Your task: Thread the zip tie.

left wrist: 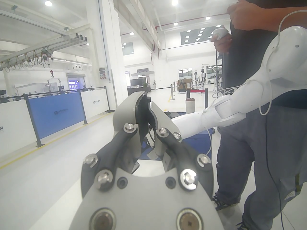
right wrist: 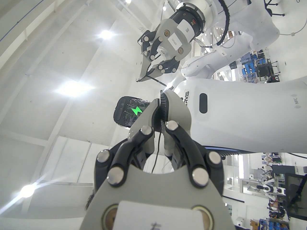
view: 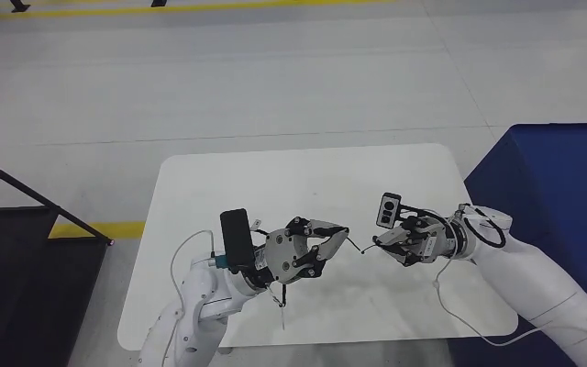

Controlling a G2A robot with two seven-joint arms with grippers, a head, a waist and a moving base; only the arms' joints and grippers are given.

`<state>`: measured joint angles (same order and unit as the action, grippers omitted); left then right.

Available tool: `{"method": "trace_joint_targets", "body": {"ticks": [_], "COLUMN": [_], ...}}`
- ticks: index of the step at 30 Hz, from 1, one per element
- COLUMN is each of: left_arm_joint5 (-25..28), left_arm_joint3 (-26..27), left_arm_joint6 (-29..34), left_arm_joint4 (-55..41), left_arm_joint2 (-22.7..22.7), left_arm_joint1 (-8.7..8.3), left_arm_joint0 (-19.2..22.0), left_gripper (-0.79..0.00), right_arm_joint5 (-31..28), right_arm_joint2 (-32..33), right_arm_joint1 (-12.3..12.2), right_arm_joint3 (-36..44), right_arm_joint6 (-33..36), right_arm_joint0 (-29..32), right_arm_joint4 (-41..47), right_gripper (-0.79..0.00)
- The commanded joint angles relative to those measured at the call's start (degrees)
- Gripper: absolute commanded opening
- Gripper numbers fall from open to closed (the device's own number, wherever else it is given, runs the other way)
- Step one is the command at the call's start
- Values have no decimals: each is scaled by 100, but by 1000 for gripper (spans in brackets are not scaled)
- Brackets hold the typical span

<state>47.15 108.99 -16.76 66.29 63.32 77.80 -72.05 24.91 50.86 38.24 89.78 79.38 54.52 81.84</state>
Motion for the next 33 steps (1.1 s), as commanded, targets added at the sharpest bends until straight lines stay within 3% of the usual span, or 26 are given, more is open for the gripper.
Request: {"method": "trace_joint_targets", "body": {"ticks": [1, 18, 33], "left_arm_joint5": [0, -24, 580], "left_arm_joint3": [0, 16, -144], "left_arm_joint6": [0, 2, 601], "left_arm_joint4": [0, -48, -1327], "left_arm_joint2": [0, -17, -65], "left_arm_joint1": [0, 1, -75], "left_arm_joint0": [0, -21, 73], "left_gripper": [-785, -785, -785], "right_arm_joint5": [0, -13, -73], "right_arm_joint2": [0, 108, -763], "right_arm_joint1": [0, 34, -66], "right_arm_joint3": [0, 202, 98], "right_arm_joint6": [0, 12, 74], "right_arm_joint0": [0, 137, -198], "right_arm_joint4": [0, 13, 839], "right_gripper": [-785, -785, -785]}}
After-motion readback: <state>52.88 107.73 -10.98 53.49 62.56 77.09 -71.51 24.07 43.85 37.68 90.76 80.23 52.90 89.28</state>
